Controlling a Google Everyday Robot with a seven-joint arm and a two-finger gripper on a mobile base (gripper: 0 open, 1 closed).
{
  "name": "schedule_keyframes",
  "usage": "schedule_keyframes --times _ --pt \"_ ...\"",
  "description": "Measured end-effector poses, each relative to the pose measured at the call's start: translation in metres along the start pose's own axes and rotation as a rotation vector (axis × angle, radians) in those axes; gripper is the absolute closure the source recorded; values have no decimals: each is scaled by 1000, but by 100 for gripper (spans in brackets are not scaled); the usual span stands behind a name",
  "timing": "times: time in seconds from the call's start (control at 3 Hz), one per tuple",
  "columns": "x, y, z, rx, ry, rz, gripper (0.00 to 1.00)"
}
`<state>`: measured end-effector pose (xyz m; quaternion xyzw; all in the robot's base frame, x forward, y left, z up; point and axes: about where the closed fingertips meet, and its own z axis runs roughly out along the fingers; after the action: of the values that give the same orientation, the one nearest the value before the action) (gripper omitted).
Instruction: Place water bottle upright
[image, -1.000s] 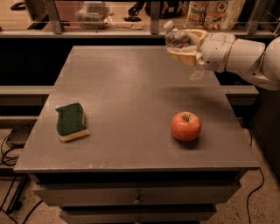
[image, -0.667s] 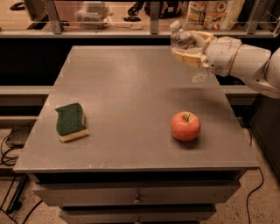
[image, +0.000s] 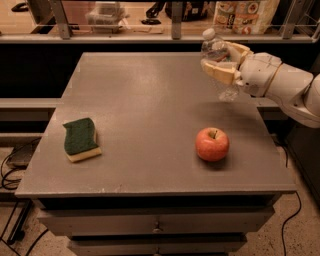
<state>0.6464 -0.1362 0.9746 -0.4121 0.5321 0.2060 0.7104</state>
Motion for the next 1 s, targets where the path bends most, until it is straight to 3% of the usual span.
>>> schedule_keyframes --times 1.0 --pt "12 1 -21 108 -112 24 100"
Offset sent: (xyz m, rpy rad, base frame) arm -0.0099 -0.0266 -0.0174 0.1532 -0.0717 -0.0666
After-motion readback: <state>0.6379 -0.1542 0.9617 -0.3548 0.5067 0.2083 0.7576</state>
